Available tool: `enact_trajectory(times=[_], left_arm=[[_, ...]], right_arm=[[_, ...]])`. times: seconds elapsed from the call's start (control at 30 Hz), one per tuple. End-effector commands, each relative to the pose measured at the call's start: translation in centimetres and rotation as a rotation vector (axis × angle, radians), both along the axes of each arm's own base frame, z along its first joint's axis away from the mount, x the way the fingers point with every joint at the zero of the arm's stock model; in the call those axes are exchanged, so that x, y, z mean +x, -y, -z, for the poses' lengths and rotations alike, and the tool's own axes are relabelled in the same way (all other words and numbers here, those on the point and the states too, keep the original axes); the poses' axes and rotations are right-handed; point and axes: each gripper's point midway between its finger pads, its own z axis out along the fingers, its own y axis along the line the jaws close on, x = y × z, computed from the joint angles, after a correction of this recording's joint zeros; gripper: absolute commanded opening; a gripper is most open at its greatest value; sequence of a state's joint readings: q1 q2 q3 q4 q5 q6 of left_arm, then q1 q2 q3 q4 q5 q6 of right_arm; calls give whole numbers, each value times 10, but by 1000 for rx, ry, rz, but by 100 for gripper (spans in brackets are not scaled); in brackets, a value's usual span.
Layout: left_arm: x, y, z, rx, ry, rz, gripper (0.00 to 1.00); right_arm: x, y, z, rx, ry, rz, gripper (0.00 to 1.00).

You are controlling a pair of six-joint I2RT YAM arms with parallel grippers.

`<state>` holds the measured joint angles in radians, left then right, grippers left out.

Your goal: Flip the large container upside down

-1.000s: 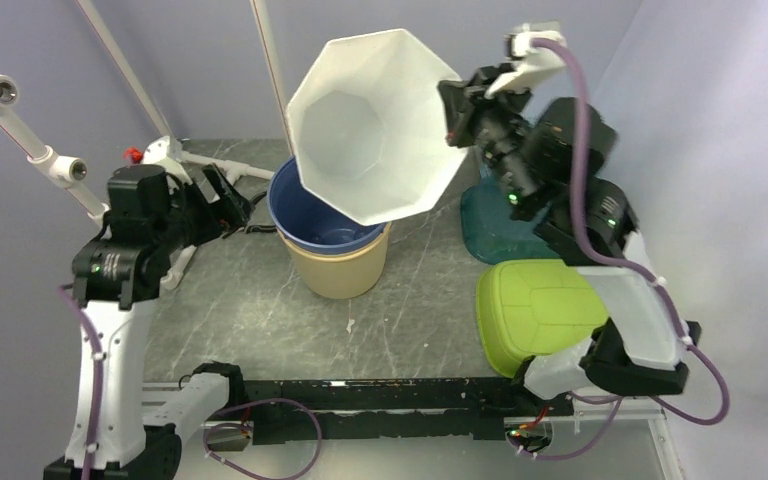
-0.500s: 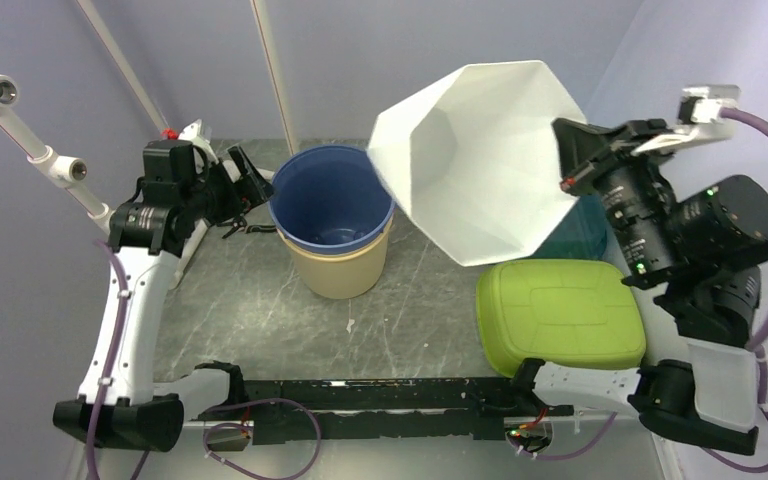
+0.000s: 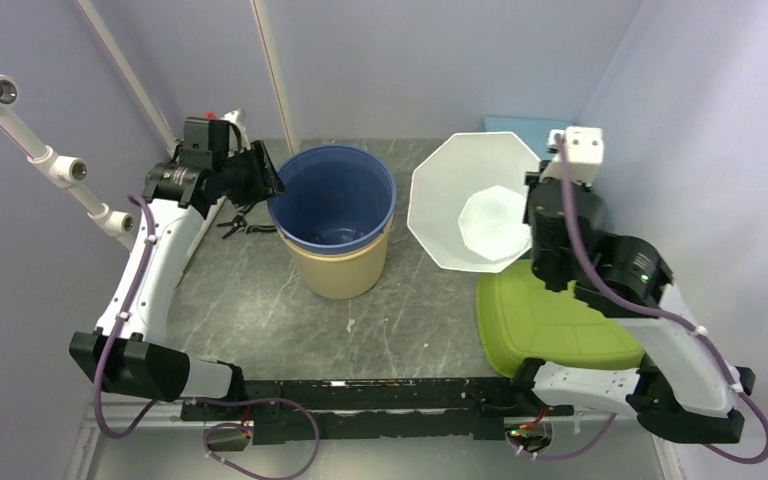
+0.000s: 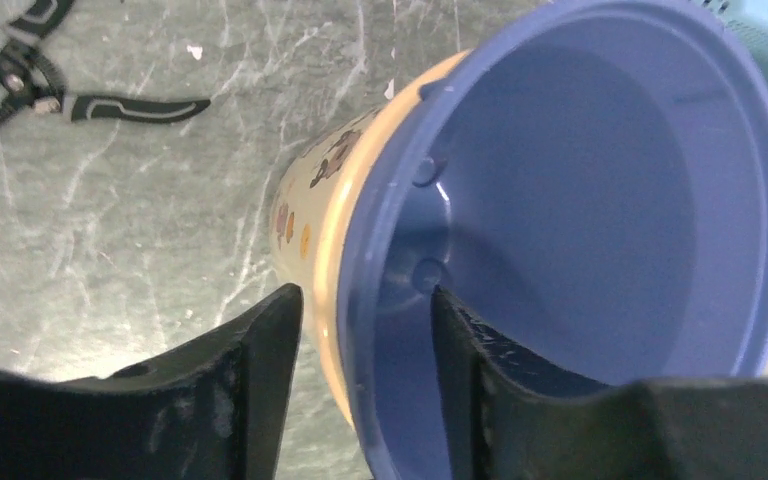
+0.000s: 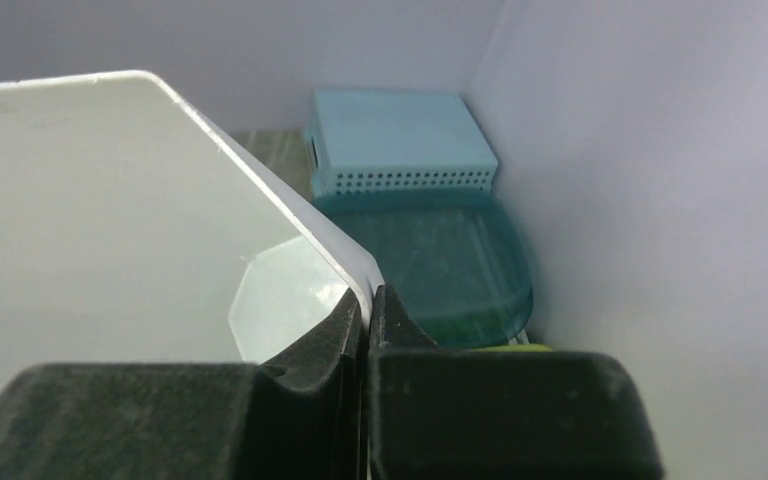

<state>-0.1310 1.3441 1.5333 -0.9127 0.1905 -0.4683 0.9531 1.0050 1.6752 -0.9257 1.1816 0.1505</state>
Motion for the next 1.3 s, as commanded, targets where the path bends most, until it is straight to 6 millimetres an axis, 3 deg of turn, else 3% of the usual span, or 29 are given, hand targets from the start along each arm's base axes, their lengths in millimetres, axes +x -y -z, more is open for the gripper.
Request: enact_trajectory(times=[0.0,0.17,0.3,0.37,0.53,0.7,0.9,1.13,1.17,1.27], left_arm=[[2,4,-15,75,33,15,46],[1,-5,-15,120,26,-17,25],[-1,-15,-15,167,10,-45,5],[-2,-25,-17,208,11,-80,3],[-6,-60,-24,334,1,-187,3],[-17,-101,-26,390,-25,-296,3],[-22,-158,-13,390,-63,-449,3],[-22,-185,-25,412,-15,-518,3],[-21,-182,-26,402,-11,-501,7],[-23,-169,-27,349,5,-452,39]], right_arm=[[9,-4,15,95,-13,25,0],[33,-21,58,160,-145,-64,0],[39,-39,82,222,-197,-134,0],[41,-50,92,252,-224,-177,0],[45,-85,113,333,-288,-294,0],[49,-104,123,379,-318,-349,0],[55,-135,127,433,-350,-458,0],[60,-155,136,441,-401,-516,0],[61,-157,137,441,-405,-520,0],[64,-161,141,439,-417,-529,0]])
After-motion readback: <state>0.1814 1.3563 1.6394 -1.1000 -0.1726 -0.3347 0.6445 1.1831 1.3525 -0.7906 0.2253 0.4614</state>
